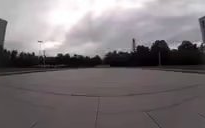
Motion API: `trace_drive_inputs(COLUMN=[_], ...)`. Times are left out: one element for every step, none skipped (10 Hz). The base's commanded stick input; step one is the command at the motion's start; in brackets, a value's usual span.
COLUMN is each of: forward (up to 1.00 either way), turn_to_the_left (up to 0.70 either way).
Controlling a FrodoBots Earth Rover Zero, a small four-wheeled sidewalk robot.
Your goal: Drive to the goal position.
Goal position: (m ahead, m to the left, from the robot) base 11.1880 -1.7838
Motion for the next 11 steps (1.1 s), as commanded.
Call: trace_drive_inputs(forward=[0.70,0.70,0.70,0.70,0.70,0.70,0.70,0.70,0.70,0.70,0.70], turn_to_the_left=[0.00,0.00,0.00,0.00,0.00,0.00,0.00,0.00,0.00,0.00,0.00])
